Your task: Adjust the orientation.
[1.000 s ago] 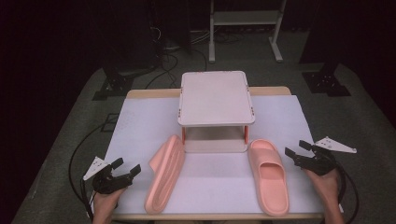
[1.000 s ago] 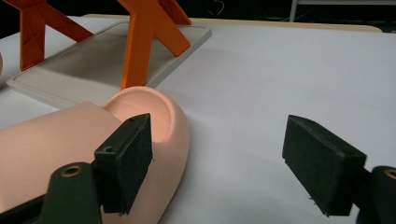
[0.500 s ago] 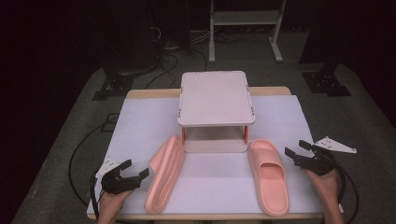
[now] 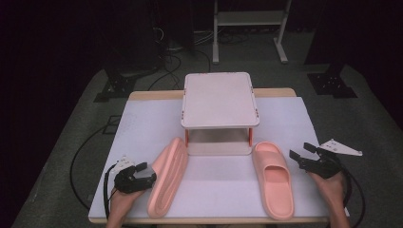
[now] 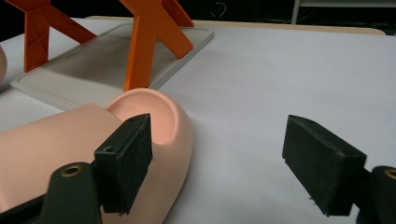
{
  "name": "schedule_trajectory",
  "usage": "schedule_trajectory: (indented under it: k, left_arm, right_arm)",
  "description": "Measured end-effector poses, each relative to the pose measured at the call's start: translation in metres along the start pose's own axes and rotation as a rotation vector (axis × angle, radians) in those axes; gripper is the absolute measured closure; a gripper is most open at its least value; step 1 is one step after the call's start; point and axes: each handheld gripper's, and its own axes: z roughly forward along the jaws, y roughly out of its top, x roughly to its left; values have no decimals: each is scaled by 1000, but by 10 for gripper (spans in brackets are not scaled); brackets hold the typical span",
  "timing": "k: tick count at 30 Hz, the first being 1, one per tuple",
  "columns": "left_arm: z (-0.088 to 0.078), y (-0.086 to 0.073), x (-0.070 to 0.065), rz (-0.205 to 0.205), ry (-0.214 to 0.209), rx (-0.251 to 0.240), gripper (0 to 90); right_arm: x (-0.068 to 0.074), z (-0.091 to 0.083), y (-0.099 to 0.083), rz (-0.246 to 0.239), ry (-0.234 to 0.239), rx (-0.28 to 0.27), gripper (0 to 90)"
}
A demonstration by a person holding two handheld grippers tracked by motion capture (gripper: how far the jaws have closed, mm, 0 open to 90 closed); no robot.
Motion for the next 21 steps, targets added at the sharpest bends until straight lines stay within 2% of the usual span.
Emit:
schedule_trajectory:
  k: [5,13,21]
  left_arm:
    - [4,3,-3,2,-13,12,238]
    - [7,5,-3,-5,-27,2,288]
    - [8,7,-5,0,-30,-7,296]
  right_arm:
    - [0,0,0,3,0,-3,237]
    - [0,1,0,-4,0,-4,237]
    - [1,1,0,-1,-1,3,237]
